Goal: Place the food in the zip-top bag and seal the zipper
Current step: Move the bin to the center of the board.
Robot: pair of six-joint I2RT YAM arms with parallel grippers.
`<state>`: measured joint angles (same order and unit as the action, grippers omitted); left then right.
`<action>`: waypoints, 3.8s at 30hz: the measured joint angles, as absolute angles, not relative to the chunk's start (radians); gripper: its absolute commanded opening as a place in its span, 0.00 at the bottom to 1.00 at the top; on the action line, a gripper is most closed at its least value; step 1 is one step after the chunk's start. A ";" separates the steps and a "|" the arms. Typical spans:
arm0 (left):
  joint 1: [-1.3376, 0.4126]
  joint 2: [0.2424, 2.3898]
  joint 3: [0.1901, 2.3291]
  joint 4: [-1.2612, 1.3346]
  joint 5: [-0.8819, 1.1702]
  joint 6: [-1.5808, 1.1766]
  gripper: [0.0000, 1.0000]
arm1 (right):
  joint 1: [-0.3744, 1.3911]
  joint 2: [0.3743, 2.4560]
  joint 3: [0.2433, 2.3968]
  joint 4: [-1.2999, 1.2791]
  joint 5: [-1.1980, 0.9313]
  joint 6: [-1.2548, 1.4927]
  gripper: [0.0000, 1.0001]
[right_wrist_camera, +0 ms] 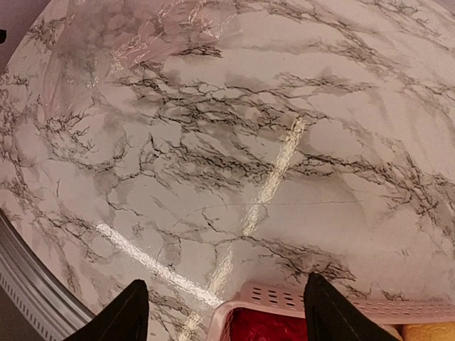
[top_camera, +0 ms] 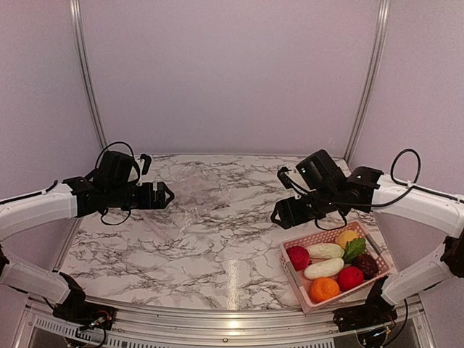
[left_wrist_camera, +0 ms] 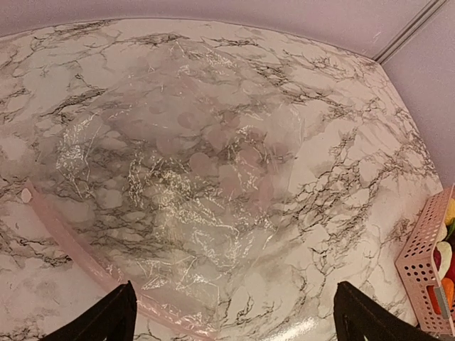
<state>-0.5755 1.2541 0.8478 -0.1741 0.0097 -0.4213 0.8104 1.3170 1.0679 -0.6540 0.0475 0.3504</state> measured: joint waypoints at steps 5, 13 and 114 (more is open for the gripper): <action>-0.580 1.249 0.847 -0.192 -0.054 -0.461 0.99 | 0.816 1.205 1.020 -0.721 0.037 0.456 0.64; -0.578 1.259 0.786 -0.108 -0.050 -0.611 0.94 | 0.862 1.094 0.910 -0.826 0.032 0.584 0.61; -0.586 1.205 0.898 -0.226 0.022 -0.588 0.79 | 0.719 1.693 1.378 -0.714 0.258 0.665 0.66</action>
<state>-0.5861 1.2045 0.8982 -0.2256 0.0223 -0.5877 0.7185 1.6928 1.3777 -0.7139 0.2577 0.6647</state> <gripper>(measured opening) 0.803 0.691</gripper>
